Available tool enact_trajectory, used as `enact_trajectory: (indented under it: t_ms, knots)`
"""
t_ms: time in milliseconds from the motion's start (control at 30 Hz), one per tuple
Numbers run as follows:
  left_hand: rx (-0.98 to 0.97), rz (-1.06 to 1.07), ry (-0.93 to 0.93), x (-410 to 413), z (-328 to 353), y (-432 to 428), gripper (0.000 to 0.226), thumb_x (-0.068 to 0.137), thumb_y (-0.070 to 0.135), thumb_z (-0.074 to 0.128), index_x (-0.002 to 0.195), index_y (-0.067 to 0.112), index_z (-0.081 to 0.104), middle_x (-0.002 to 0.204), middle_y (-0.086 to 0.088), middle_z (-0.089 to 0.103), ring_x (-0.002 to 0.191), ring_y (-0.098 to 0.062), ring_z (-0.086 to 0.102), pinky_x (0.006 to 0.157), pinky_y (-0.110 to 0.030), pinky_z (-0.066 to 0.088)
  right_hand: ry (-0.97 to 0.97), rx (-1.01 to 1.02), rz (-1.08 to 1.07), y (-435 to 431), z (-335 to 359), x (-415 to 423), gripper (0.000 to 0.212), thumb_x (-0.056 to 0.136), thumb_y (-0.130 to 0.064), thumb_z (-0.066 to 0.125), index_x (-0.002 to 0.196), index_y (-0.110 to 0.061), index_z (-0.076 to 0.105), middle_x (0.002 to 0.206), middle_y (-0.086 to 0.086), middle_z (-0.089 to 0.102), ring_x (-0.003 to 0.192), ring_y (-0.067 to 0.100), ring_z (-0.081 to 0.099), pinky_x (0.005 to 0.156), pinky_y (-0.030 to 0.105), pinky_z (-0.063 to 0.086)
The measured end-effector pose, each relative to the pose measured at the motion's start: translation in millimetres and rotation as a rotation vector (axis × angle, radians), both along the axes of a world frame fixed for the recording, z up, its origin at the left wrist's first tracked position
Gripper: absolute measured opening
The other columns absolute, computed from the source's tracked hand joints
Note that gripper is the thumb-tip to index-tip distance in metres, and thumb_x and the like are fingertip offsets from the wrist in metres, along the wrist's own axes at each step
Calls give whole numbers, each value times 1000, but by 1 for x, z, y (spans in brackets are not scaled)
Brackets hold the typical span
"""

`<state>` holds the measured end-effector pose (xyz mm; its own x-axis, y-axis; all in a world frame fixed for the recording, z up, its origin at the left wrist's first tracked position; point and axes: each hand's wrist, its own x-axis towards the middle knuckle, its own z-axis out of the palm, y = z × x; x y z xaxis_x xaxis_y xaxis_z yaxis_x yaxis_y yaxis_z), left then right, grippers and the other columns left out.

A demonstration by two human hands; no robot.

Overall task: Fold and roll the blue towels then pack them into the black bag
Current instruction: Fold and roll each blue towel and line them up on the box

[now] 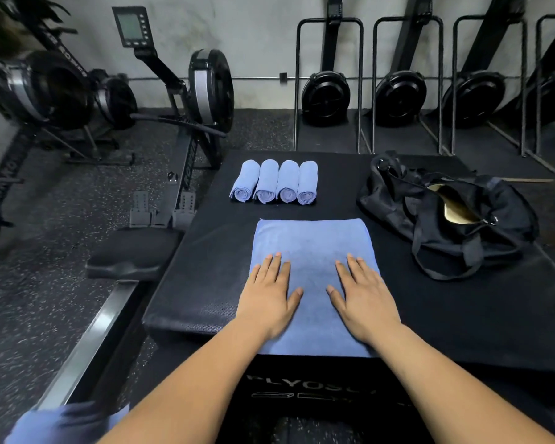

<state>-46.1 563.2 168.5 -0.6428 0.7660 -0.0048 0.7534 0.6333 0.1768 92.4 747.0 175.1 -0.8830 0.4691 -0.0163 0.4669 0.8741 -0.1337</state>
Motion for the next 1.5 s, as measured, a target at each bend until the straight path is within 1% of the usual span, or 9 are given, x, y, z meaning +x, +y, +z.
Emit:
enact_trajectory:
  t_ms: [133, 233, 367, 533, 767, 900, 1033, 1367, 1500]
  knots:
    - [23, -157, 6, 26, -1, -5, 82, 102, 69, 13, 168, 21, 15, 177, 0, 0, 163, -19, -7, 131, -38, -5, 30, -28, 109, -25, 3, 10, 91, 92, -72, -3, 168, -25, 14, 176, -2, -1, 162, 16, -5, 128, 36, -2]
    - [-26, -234, 89, 28, -8, -22, 79, 105, 70, 16, 169, 25, 10, 176, 5, -4, 162, -15, -11, 131, -40, -4, 29, -25, 165, -25, -5, 29, 78, 102, -73, 12, 168, -31, 8, 175, -7, -9, 160, 11, -13, 126, 32, -9]
    - [-63, -249, 127, 14, -9, -44, 80, 104, 73, 15, 169, 29, 7, 176, 6, -7, 161, -14, -13, 131, -41, 1, 25, 35, 197, -9, -9, 48, 76, 104, -73, 19, 168, -32, 10, 176, -7, -6, 161, 11, -9, 131, 36, 2]
    - [-64, -296, 146, 11, -11, -74, 83, 104, 76, 13, 169, 26, 2, 176, 4, -10, 161, -13, -17, 132, -41, 2, 29, 74, 243, 0, -13, 68, 80, 102, -75, 11, 168, -30, 12, 176, -7, -2, 161, 11, -7, 131, 37, 5]
    - [-42, -403, 224, 19, -7, -97, 98, 93, 84, 41, 168, 25, 19, 177, -1, 7, 163, -20, 3, 131, -43, 10, 103, 122, 326, 7, -15, 106, 86, 99, -82, 30, 166, -30, 25, 175, -6, 12, 162, 15, 5, 130, 44, 13]
    - [50, -458, 269, 18, -12, -102, 81, 89, 50, 73, 159, 26, 40, 168, -6, 34, 153, -30, 35, 125, -46, 29, 229, 152, 349, 7, -25, 121, 86, 91, -69, 66, 159, -23, 43, 168, 1, 34, 155, 26, 32, 125, 49, 29]
    - [222, -469, 300, 20, -10, -108, 62, 83, 20, 71, 144, 21, 60, 150, -6, 54, 137, -29, 51, 113, -42, 40, 400, 123, 324, 3, -26, 122, 68, 82, -40, 86, 142, -18, 64, 151, 3, 55, 138, 29, 52, 118, 47, 39]
    - [409, -278, 219, 23, 4, -127, 13, 96, 29, 67, 107, 26, 72, 112, 13, 68, 108, -17, 63, 87, -37, 48, 577, -79, 135, 7, -24, 135, 26, 86, -25, 84, 112, -24, 79, 124, -12, 72, 129, 14, 60, 110, 35, 46]
    - [481, -184, 115, 24, 10, -133, 14, 105, 35, 62, 98, 27, 72, 92, 21, 62, 90, -10, 57, 83, -35, 50, 635, -211, -37, 4, -16, 137, 18, 91, -27, 80, 109, -25, 81, 111, -17, 72, 123, 9, 61, 104, 31, 47]
